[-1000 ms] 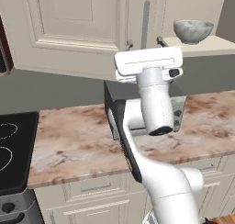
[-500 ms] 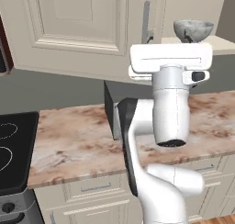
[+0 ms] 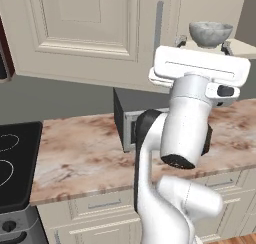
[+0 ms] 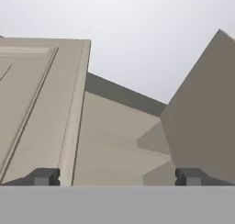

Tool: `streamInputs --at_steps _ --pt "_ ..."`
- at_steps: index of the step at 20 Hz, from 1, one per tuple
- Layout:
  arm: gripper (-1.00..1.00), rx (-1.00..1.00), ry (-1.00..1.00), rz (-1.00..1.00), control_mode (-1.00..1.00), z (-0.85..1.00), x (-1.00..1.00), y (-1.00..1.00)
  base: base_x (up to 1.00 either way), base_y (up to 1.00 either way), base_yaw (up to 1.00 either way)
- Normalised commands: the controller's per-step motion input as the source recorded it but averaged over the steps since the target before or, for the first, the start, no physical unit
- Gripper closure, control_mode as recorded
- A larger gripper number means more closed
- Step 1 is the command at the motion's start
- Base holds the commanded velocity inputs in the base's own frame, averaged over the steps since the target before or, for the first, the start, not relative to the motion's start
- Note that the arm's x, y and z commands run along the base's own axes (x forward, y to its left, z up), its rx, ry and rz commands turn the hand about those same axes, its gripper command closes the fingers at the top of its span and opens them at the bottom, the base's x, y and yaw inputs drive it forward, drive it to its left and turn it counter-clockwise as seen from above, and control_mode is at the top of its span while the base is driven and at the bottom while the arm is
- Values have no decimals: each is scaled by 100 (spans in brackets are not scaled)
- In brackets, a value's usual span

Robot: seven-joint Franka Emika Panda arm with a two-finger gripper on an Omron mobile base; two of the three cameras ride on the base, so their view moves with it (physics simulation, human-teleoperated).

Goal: Move the bowls from the cabinet to the plates on the dining table.

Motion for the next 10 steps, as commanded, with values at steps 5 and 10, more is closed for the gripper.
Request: streamInputs --at_steps 5,10 --pt "-100 18 14 -15 -100 -24 -28 -9 0 0 0" --pt "-100 24 17 -9 -100 -19 -30 -10 0 0 0"
